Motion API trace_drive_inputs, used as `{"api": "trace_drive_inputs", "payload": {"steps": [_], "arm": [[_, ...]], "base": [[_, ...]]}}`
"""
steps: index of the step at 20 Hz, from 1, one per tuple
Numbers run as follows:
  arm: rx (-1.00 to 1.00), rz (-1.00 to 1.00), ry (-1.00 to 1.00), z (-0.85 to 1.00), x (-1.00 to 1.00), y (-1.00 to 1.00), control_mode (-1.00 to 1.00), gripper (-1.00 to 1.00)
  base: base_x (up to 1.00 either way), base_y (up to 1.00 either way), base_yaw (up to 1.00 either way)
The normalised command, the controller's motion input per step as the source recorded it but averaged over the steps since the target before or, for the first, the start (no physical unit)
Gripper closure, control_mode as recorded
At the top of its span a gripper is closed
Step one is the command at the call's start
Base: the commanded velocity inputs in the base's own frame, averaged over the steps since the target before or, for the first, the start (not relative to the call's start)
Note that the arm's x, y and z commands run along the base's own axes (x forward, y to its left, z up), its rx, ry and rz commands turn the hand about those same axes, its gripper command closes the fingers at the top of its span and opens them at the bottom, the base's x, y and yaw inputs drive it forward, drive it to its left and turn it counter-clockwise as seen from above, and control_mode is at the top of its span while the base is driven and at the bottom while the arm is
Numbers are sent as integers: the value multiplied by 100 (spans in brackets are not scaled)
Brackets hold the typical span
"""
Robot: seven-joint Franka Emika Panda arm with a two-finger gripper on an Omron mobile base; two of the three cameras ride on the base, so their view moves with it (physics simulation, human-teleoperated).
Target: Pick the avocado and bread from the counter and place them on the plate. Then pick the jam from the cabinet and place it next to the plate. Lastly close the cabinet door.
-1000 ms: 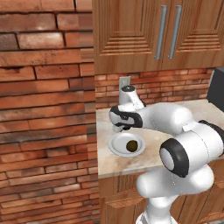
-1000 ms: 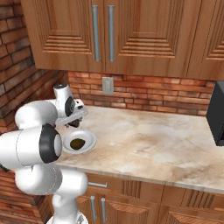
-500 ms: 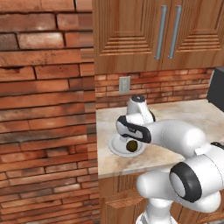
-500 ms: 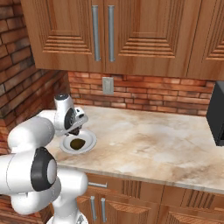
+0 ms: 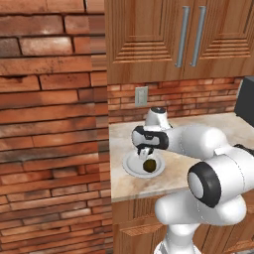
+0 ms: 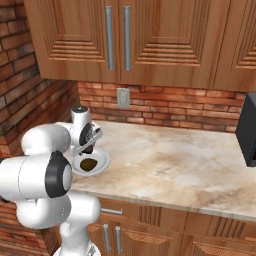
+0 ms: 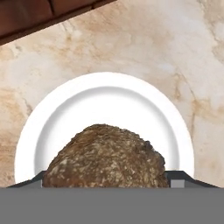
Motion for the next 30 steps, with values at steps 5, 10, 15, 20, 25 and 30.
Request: {"api": "trace_drive_inputs", "payload": {"steps": [5, 10, 15, 20, 25, 30], "arm": [[0, 12, 13, -10, 13, 0, -100, 100], [-1, 9, 19, -21, 34, 0, -100, 100], [-2, 10, 15, -22, 39, 0, -100, 100], [-6, 8, 15, -35, 18, 3, -100, 100], [-5, 8, 10, -24, 19, 5, -100, 100], [-3, 2, 1, -23, -3, 1, -100, 100]], "base": [[0, 0, 0], [0, 0, 0], [0, 0, 0], [0, 0, 0], [0, 0, 0], [0, 0, 0]]}}
